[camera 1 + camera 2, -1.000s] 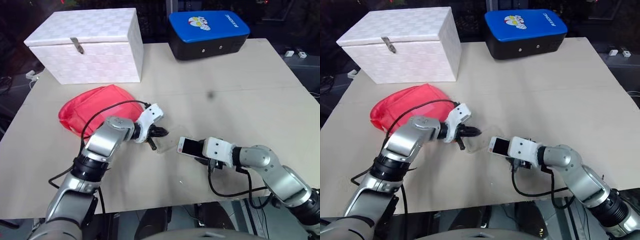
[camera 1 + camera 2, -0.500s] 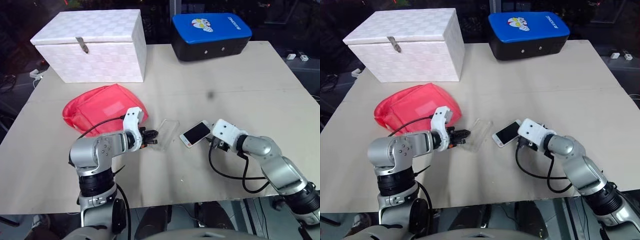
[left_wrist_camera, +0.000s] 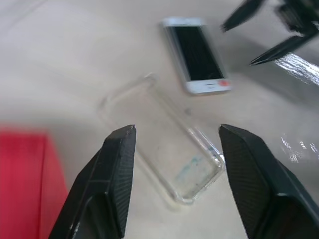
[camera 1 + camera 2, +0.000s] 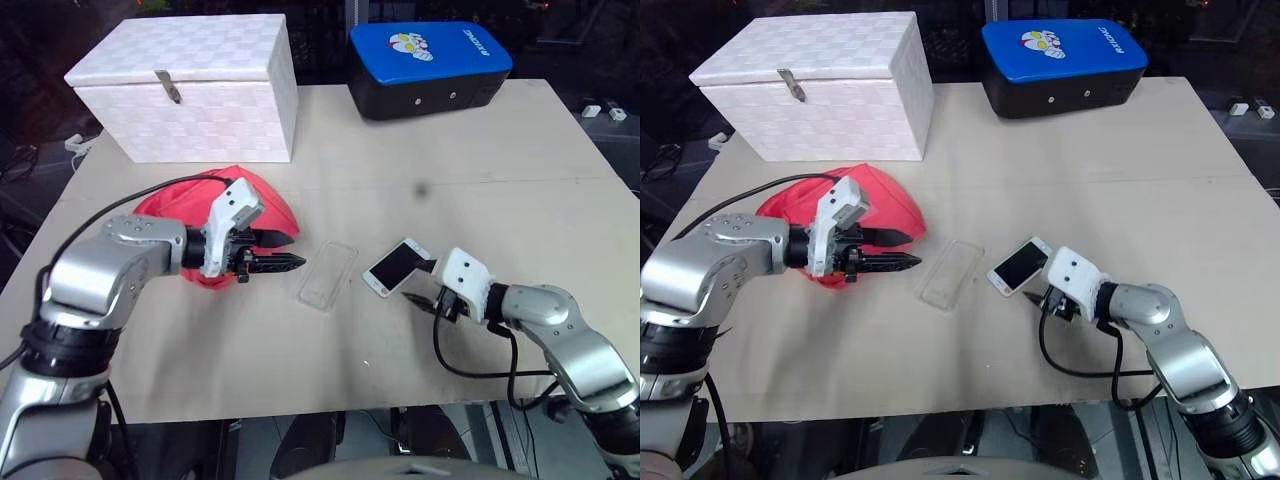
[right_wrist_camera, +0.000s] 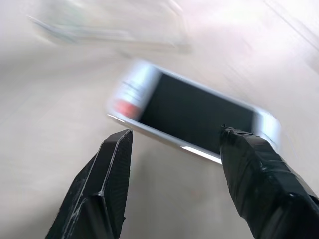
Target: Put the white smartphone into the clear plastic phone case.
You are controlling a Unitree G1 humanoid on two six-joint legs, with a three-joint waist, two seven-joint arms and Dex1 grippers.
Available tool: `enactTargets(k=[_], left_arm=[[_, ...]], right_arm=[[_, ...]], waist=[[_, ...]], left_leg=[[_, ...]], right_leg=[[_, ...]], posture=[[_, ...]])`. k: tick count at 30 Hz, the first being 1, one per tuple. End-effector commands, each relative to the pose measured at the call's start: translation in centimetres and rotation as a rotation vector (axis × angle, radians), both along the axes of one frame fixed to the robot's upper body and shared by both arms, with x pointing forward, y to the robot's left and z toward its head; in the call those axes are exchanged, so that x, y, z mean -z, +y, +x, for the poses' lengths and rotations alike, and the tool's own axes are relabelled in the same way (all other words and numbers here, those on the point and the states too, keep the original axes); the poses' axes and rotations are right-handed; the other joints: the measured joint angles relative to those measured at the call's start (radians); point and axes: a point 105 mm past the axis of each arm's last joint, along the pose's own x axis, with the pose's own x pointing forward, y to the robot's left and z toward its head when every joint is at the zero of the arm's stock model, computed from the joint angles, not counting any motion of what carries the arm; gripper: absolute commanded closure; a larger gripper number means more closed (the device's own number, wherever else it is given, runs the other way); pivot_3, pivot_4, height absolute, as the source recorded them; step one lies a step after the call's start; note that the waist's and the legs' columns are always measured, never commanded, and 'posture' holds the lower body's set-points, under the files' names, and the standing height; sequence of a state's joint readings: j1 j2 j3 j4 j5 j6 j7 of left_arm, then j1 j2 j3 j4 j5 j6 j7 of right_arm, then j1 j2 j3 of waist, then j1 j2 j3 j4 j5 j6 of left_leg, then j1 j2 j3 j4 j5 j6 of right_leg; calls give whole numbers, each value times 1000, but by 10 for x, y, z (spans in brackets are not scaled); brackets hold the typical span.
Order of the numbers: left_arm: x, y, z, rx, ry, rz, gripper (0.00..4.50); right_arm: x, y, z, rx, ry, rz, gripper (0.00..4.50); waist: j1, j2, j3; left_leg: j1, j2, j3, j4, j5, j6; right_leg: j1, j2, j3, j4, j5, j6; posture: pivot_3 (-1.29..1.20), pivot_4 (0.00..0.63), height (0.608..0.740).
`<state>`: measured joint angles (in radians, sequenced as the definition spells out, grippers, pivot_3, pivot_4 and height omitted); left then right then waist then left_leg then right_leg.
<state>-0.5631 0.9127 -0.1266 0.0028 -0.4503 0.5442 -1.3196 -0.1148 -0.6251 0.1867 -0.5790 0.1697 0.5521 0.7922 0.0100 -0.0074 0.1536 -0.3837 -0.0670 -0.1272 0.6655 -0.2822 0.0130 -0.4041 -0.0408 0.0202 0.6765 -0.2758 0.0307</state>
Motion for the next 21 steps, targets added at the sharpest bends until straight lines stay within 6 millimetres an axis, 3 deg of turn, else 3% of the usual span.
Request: enactTargets(k=[1,5,9,16,19,20,21], left_arm=[[12,8,3,345,-133,186,1719],[27,9,16,498,-216,319,1719],[38,-2,24,636,-293,397,1719],[47,-13,33,810,-370,531,1719],[45,-15,35,829,-373,554,1676],[41,-18,37,810,-369,532,1676],[37,-20,39,798,-369,520,1676]], right_arm=[[-33,9,-25,-124,-88,117,1605],[-45,10,-43,-155,-113,174,1605],[-49,8,-56,-163,-110,202,1605],[-54,0,-56,-80,-108,209,1605],[-57,-5,-54,-52,-104,213,329],[-58,-5,-54,-51,-109,212,25],[-59,-5,-55,-49,-111,208,25]], waist=[[2,0,0],[-2,0,0],[-6,-2,0],[-31,-3,1],[-49,-3,1],[-54,-3,1],[-57,-3,1]], left_leg=[[0,0,0,0,0,0],[-5,0,0,2,0,1],[-11,-1,-2,4,0,1],[-12,-1,-3,5,0,1],[-12,-4,-7,5,0,2],[-12,-5,-8,5,0,2],[-12,-6,-10,6,0,2]], right_leg=[[0,0,0,0,0,0],[-4,0,0,0,0,0],[-8,0,-2,1,0,1],[-8,1,-3,2,0,1],[-6,0,-7,3,0,1],[-6,-1,-9,3,0,1],[-5,-1,-13,4,0,1]], posture=[[0,150,740],[0,150,740],[0,150,740],[0,150,740],[0,150,740],[0,150,740],[0,150,740]])
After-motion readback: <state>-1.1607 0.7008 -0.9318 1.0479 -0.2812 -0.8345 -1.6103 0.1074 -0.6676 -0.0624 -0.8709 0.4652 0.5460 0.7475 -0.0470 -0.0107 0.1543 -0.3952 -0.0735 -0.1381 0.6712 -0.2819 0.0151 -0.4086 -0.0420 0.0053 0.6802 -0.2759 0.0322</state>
